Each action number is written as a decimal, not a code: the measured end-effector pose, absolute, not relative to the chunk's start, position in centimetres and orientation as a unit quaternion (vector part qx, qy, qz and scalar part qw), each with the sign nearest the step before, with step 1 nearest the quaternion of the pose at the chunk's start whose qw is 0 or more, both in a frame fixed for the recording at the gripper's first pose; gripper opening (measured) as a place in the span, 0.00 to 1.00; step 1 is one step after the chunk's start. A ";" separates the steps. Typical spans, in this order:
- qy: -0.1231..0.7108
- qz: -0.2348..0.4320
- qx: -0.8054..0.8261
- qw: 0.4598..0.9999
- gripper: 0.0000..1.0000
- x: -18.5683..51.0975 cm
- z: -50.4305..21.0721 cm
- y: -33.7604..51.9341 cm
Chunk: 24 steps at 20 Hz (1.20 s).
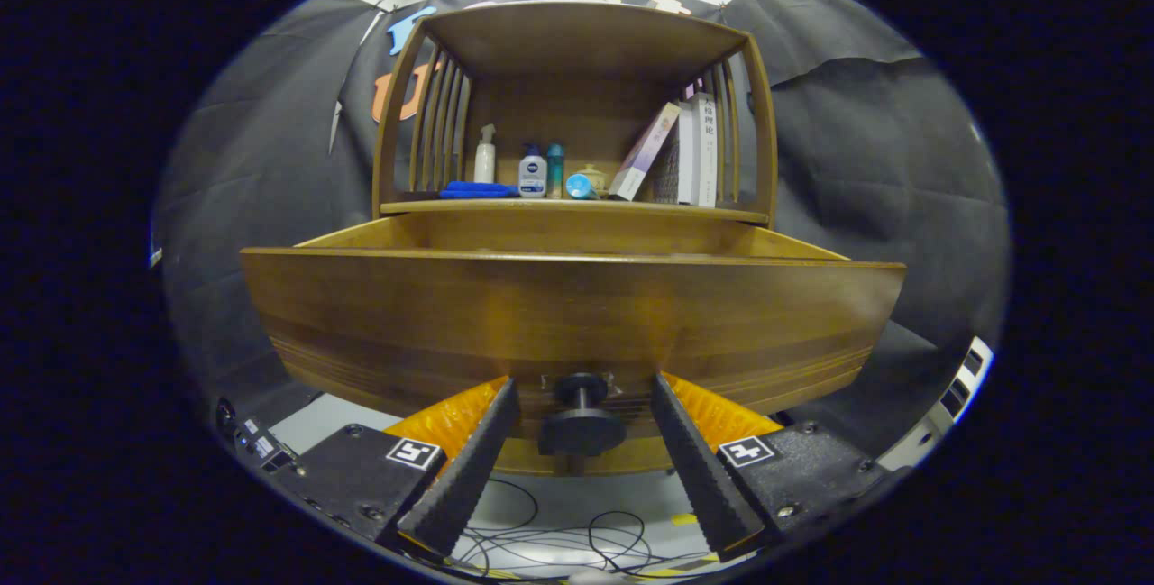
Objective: Pull open the drawer, take out the items inside it, and place them on the countertop above the cabinet.
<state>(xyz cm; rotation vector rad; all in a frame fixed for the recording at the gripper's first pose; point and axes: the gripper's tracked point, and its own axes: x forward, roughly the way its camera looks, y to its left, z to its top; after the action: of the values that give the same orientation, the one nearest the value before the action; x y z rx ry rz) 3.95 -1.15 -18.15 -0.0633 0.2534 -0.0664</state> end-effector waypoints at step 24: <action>0.140 -0.029 0.022 0.989 0.97 17.0 -16.7 -0.6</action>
<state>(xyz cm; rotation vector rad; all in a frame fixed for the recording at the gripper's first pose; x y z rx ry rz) 17.03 -0.63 -16.71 0.0434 0.2815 -0.0581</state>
